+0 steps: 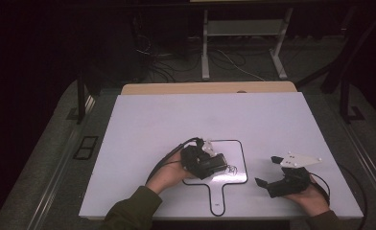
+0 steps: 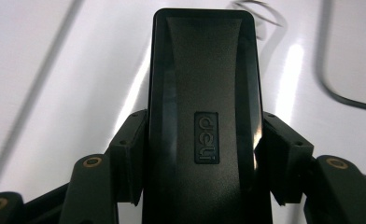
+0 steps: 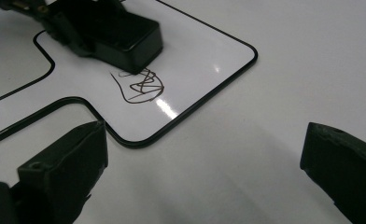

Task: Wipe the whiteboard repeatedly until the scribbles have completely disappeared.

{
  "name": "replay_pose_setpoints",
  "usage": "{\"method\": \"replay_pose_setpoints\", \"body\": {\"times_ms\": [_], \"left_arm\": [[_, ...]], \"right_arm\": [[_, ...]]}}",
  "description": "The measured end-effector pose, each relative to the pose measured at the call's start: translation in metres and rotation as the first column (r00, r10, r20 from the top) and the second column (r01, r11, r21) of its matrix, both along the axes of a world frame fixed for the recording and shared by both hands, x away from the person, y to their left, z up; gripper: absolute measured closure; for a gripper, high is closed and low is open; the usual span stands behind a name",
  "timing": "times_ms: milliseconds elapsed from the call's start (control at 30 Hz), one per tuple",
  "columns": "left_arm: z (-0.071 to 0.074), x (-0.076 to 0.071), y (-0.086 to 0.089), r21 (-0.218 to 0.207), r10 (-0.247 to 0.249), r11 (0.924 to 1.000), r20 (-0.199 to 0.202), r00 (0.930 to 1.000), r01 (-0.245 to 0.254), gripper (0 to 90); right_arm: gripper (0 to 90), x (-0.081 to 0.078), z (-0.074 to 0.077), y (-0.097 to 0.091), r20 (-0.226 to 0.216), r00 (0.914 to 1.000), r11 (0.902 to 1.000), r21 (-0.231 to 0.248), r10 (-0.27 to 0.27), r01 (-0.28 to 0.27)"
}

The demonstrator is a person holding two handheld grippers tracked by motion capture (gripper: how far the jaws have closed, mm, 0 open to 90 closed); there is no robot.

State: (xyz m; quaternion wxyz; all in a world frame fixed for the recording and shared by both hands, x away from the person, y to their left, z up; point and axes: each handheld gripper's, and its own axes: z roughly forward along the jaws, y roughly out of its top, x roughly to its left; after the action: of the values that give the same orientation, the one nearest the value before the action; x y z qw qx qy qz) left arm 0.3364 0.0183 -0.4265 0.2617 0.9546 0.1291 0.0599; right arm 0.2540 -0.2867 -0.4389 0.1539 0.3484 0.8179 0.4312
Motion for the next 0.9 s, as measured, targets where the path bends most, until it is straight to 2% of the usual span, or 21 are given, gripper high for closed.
{"method": "replay_pose_setpoints", "body": {"times_ms": [67,100,167,300,367,433,600,667,733,833,900], "left_arm": [[0.001,0.009,-0.002,0.023,0.006,0.9997,0.012,0.9999,-0.006,39.5],[0.001,0.011,-0.004,0.008,0.021,0.9997,0.003,0.9998,-0.021,39.4],[0.001,0.011,-0.010,0.015,0.007,0.9999,-0.001,1.0000,-0.007,39.5],[0.001,-0.004,-0.023,0.018,-0.076,0.9969,-0.031,0.9966,0.077,39.5],[0.001,-0.011,-0.029,0.012,-0.097,0.9952,-0.038,0.9946,0.097,39.4],[0.001,-0.008,-0.031,0.014,-0.093,0.9956,-0.027,0.9953,0.093,39.4],[0.001,0.012,-0.029,0.022,-0.017,0.9996,-0.007,0.9998,0.017,39.5],[0.001,0.015,-0.031,0.020,-0.024,0.9995,-0.016,0.9996,0.024,39.4],[0.001,0.010,-0.036,0.016,-0.063,0.9979,-0.038,0.9973,0.063,39.4],[0.001,-0.004,-0.045,0.016,-0.114,0.9933,-0.046,0.9924,0.114,39.4],[0.000,-0.006,-0.049,0.013,-0.120,0.9926,-0.050,0.9915,0.121,39.5]], "right_arm": [[0.0,0.000,0.000,0.000,0.002,1.0000,1.0000,-0.002,-0.002,0.002],[0.0,0.000,0.000,-0.001,0.002,1.0000,1.0000,-0.003,-0.002,0.002],[0.0,0.000,0.000,-0.001,0.001,1.0000,1.0000,-0.003,-0.003,0.003],[0.0,0.000,0.000,-0.002,-0.001,1.0000,1.0000,-0.003,-0.004,0.004],[0.0,0.000,0.000,-0.002,0.000,1.0000,1.0000,-0.002,-0.004,0.004],[0.0,0.000,0.000,-0.002,0.001,1.0000,1.0000,-0.002,-0.002,0.002],[0.0,0.000,0.001,-0.002,0.004,1.0000,1.0000,-0.001,-0.005,0.005],[0.0,0.000,0.001,-0.002,0.008,1.0000,1.0000,-0.003,-0.004,0.004],[0.0,0.000,0.000,-0.002,0.007,1.0000,1.0000,-0.002,-0.004,0.004],[0.0,0.000,0.001,-0.003,0.007,1.0000,1.0000,0.001,-0.005,0.005],[0.0,0.000,0.001,-0.003,0.006,1.0000,1.0000,0.001,-0.005,0.005]]}}
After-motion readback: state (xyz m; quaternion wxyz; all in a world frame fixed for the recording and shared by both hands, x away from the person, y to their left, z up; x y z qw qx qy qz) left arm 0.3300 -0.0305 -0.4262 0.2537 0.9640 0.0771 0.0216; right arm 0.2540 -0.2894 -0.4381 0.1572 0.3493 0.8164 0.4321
